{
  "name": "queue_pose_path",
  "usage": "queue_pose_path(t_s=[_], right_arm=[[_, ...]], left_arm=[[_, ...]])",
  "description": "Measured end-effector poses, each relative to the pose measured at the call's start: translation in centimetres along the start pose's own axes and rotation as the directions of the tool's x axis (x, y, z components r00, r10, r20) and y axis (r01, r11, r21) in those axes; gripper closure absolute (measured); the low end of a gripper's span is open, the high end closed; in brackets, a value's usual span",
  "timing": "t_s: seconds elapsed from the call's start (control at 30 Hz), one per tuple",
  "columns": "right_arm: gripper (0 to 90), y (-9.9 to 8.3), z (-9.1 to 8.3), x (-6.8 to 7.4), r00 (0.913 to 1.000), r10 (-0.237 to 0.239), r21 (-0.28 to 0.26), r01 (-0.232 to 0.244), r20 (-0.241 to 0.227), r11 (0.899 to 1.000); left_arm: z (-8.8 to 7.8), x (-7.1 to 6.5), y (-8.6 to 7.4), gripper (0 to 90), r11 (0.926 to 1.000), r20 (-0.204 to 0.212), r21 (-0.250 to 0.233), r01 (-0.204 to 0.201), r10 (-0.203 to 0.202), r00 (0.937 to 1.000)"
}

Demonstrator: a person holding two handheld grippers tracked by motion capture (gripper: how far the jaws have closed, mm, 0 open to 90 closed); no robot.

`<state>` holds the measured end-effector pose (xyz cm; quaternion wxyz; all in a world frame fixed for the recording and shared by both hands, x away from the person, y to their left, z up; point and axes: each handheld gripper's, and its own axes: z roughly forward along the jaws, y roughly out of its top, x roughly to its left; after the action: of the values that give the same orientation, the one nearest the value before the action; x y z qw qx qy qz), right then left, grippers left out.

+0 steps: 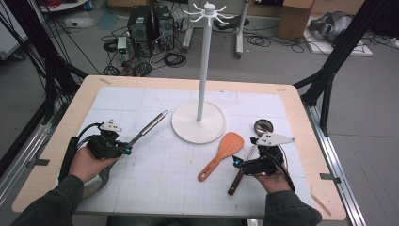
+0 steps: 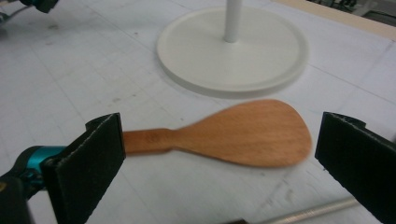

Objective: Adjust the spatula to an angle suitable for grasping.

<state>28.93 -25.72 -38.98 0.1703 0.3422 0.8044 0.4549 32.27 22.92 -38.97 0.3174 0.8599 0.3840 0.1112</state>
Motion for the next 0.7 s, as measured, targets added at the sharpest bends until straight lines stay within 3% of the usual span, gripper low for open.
queue_pose_path(t_s=[0.2,0.3,0.7], right_arm=[[0.9,2.1,1.1,1.7,0.9979,-0.019,-0.016,0.018,-0.061,1.000],[5.1,3.3,1.8,2.5,0.9937,-0.030,-0.032,0.027,-0.108,0.999],[5.2,6.2,3.6,4.6,0.9839,-0.021,-0.064,0.010,-0.178,0.998]], left_arm=[[-0.1,-1.0,0.8,74.6,0.9989,0.022,-0.036,-0.031,0.032,0.9993],[-0.2,-1.5,1.2,74.6,0.9978,0.035,-0.054,-0.038,0.040,0.9986],[-0.6,-2.8,2.4,74.6,0.9925,0.072,-0.108,-0.056,0.064,0.9954]])
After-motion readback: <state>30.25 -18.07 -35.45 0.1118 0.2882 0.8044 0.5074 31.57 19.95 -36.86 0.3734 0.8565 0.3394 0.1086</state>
